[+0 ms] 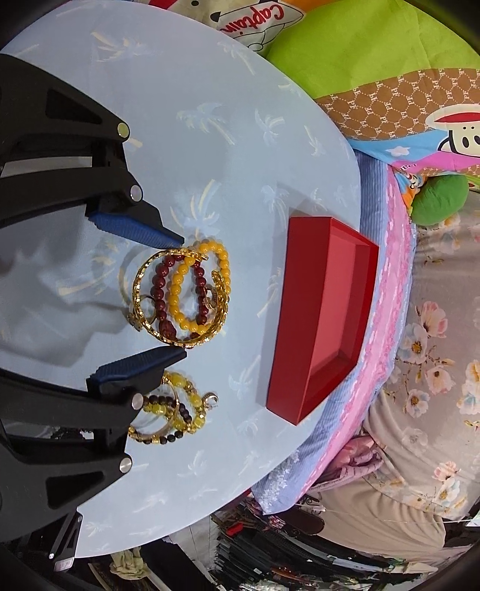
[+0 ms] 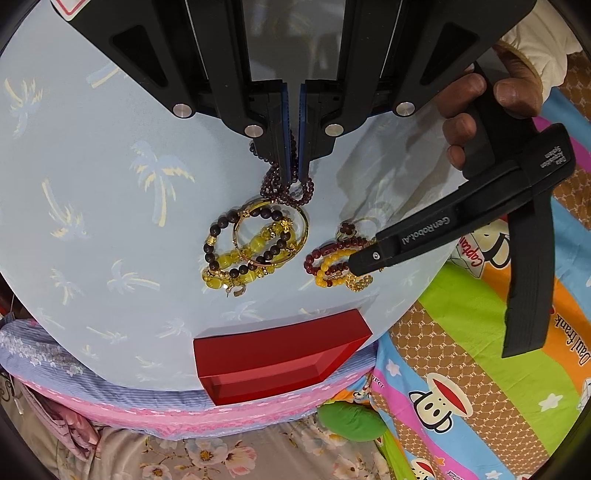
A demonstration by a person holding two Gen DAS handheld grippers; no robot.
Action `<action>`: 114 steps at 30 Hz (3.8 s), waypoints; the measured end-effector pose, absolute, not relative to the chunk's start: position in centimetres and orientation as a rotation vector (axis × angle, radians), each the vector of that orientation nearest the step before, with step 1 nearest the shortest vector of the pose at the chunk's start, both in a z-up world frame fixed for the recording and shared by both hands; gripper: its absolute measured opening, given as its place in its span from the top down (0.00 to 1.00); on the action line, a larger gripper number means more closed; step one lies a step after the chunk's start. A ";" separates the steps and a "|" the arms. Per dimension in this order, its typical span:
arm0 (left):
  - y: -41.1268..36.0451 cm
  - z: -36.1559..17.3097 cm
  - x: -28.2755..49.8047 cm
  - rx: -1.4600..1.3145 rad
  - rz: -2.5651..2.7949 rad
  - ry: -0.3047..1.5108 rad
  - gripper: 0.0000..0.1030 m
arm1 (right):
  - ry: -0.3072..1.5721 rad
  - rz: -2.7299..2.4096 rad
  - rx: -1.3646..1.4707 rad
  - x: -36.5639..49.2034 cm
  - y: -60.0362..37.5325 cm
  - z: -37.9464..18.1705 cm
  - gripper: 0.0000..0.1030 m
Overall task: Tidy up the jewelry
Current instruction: 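Close the left tool on the gold chain-link bangle while the right tool holds the garnet bracelet, then carry both bracelets over the red box and open both tools to drop them, then move the right tool back to the pile and close on the thin gold bangle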
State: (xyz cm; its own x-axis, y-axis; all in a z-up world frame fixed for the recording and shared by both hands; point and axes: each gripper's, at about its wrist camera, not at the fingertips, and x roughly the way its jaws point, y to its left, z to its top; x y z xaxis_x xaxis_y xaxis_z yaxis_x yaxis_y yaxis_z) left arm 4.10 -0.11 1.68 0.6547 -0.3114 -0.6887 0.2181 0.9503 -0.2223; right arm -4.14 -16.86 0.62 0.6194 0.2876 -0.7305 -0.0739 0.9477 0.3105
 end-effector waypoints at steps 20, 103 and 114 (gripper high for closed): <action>1.0 4.5 1.9 -0.119 -0.285 0.787 0.49 | 0.772 0.215 0.240 -4.7 -17.2 5.2 0.96; 0.2 9.3 15.0 0.005 -0.273 0.835 0.20 | 0.821 0.181 0.243 11.0 -22.9 9.7 0.60; 2.3 2.5 6.6 -0.073 -0.166 0.853 0.20 | 0.863 0.073 0.219 2.6 -21.7 3.3 0.60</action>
